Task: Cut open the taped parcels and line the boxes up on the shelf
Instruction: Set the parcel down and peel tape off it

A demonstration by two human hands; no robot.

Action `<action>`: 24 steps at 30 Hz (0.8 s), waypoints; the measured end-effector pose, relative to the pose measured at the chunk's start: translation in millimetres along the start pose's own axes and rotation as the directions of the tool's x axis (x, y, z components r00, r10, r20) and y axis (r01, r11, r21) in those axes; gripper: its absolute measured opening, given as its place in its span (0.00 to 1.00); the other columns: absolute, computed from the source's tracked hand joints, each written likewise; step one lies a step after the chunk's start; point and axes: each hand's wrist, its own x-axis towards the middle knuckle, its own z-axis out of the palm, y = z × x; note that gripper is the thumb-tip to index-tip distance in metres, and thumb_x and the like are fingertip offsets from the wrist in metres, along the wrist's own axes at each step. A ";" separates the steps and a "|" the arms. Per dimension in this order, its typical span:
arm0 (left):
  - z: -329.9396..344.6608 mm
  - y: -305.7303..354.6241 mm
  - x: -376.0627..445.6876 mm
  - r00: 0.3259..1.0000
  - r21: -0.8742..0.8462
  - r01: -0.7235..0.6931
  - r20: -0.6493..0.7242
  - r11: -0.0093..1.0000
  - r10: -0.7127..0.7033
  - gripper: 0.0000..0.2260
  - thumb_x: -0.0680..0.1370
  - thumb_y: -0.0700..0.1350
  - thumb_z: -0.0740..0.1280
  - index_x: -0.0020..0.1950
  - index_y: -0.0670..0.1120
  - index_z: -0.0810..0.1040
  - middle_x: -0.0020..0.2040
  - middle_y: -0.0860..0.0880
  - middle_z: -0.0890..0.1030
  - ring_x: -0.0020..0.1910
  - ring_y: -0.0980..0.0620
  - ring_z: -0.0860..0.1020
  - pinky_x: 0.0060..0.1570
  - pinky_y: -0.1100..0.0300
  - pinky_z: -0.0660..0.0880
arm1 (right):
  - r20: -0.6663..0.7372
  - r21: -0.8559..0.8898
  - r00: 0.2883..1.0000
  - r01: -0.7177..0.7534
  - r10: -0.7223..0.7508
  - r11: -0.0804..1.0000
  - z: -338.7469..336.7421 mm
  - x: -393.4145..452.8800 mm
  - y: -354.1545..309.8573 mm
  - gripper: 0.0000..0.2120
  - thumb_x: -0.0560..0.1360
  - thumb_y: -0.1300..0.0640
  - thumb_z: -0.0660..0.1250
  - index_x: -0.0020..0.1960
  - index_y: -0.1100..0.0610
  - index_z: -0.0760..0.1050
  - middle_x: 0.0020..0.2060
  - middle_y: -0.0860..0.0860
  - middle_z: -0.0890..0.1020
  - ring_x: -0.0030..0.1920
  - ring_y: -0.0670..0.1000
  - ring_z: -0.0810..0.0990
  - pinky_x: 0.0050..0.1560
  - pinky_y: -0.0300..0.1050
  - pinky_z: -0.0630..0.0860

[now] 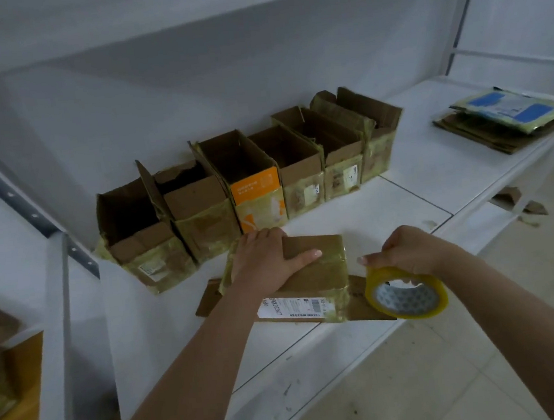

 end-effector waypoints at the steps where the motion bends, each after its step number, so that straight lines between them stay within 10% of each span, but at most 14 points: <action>1: -0.1 0.2 2.0 1.000 0.000 0.008 0.006 1.000 -0.008 0.44 0.61 0.82 0.45 0.61 0.54 0.72 0.61 0.50 0.75 0.63 0.46 0.69 0.59 0.51 0.64 | -0.008 -0.002 1.000 -0.011 0.011 1.000 5.4 3.0 1.5 0.29 0.67 0.35 0.73 0.28 0.60 0.74 0.23 0.53 0.75 0.27 0.53 0.77 0.38 0.47 0.76; 7: -3.5 0.1 -6.7 0.997 -0.189 -0.029 -0.082 0.982 0.014 0.27 0.73 0.72 0.58 0.62 0.54 0.73 0.61 0.52 0.76 0.62 0.49 0.71 0.60 0.54 0.66 | -0.021 -0.065 1.000 0.017 -0.019 0.998 20.6 12.4 -7.6 0.21 0.69 0.35 0.70 0.34 0.54 0.79 0.33 0.50 0.81 0.36 0.50 0.80 0.38 0.44 0.76; 12: -23.4 -27.5 -37.8 0.888 -0.771 -0.168 -0.389 0.614 -0.246 0.07 0.82 0.49 0.63 0.58 0.51 0.77 0.56 0.55 0.80 0.55 0.61 0.77 0.52 0.72 0.70 | -0.126 -0.001 0.991 0.052 -0.051 0.999 21.5 11.7 0.9 0.20 0.69 0.37 0.72 0.35 0.55 0.81 0.33 0.53 0.82 0.35 0.50 0.80 0.36 0.44 0.76; 16: -13.7 -79.1 -67.3 0.810 -0.685 0.085 -0.375 0.723 -0.451 0.05 0.81 0.44 0.64 0.55 0.47 0.77 0.54 0.48 0.81 0.52 0.52 0.79 0.50 0.64 0.69 | -0.195 0.007 0.978 0.075 -0.073 0.997 23.2 17.0 -3.4 0.21 0.71 0.40 0.72 0.33 0.58 0.81 0.32 0.55 0.81 0.34 0.52 0.79 0.37 0.46 0.75; 20: 16.8 -102.7 -94.0 0.808 -0.404 0.527 -0.033 0.747 -0.588 0.17 0.78 0.54 0.66 0.63 0.46 0.74 0.59 0.46 0.76 0.57 0.45 0.76 0.53 0.56 0.73 | -0.192 0.020 0.978 0.083 -0.077 0.996 22.4 18.8 -7.7 0.20 0.71 0.41 0.72 0.33 0.58 0.81 0.32 0.55 0.81 0.34 0.52 0.79 0.34 0.43 0.73; 24: 41.0 -95.0 -108.5 0.760 -0.096 0.649 0.096 0.754 -0.642 0.24 0.77 0.60 0.66 0.62 0.43 0.70 0.58 0.44 0.72 0.60 0.43 0.73 0.53 0.52 0.72 | -0.167 0.049 0.983 0.086 -0.077 0.995 21.9 18.0 -8.3 0.18 0.70 0.43 0.73 0.33 0.58 0.81 0.32 0.54 0.81 0.35 0.52 0.79 0.34 0.43 0.72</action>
